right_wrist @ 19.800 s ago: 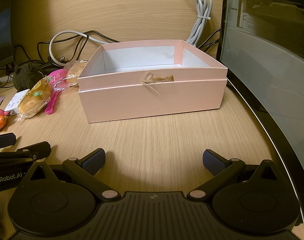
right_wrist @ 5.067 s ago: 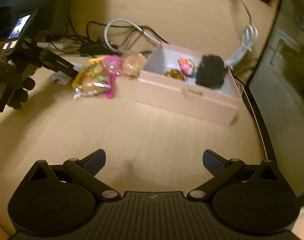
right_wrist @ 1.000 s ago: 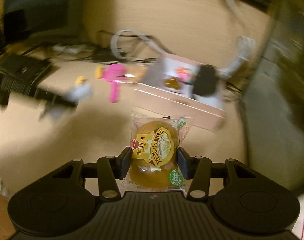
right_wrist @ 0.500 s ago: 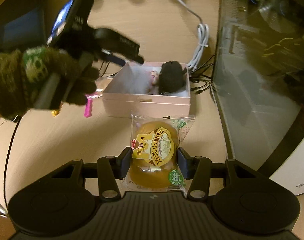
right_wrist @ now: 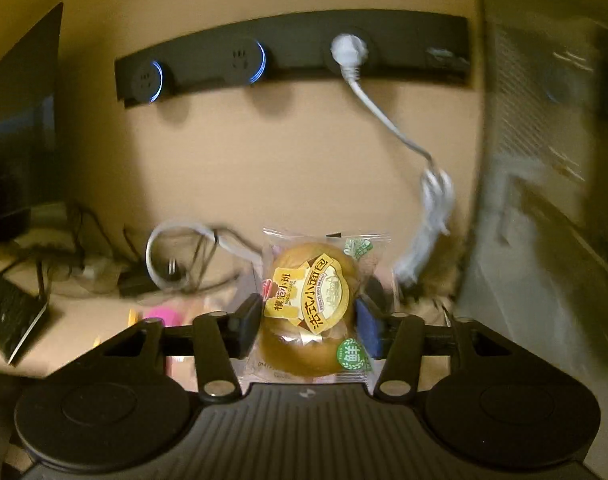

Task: Organize objects
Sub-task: 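Drop the white block into the pink box with the left while the right drops the bun in, then grasp the clear bread package beside the box with the left gripper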

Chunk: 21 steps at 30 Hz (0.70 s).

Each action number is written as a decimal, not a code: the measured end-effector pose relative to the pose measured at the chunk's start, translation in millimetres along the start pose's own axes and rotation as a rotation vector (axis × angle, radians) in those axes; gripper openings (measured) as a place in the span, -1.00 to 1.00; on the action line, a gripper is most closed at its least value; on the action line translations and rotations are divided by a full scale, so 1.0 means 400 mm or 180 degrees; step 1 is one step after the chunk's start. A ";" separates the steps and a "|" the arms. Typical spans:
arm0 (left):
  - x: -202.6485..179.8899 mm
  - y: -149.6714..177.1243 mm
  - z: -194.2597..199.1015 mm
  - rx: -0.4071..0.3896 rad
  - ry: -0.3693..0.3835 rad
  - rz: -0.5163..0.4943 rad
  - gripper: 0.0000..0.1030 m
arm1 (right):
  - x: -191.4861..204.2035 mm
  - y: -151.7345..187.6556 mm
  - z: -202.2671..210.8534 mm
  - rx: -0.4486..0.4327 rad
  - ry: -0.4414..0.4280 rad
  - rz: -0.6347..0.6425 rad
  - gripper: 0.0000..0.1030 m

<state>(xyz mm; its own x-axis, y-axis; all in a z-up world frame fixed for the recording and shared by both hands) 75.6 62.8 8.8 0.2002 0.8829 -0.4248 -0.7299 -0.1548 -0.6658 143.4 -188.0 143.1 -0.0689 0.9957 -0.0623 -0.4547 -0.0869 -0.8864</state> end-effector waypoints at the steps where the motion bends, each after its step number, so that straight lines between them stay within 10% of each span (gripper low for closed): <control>1: 0.017 0.022 0.011 0.0028 -0.0049 0.0077 0.01 | 0.015 -0.008 -0.026 0.0015 -0.0013 0.0036 0.70; 9: 0.112 0.075 0.063 0.0114 -0.0309 0.0288 0.01 | 0.097 0.129 -0.059 0.0409 -0.0090 0.0329 0.96; 21: 0.099 -0.061 -0.086 -0.0046 -0.0178 0.0326 0.01 | 0.114 0.360 0.101 0.0688 0.0288 0.0559 1.00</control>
<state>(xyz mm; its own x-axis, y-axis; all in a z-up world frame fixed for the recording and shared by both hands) 123.9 86.1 -13.0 0.0879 0.8854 -0.4563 -0.7350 -0.2515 -0.6297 38.8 -156.3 31.0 -0.0883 0.9628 -0.2554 -0.6221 -0.2535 -0.7407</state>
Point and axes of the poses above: each gripper's, at about its wrist camera, not at the fingertips, and z roughly against the way its jaws point, x to its left, y to its underside, the point moved 6 cm from there along -z, roughly the way its jaws point, and after that the axes turned 15 degrees about y, right-handed, at the moved point
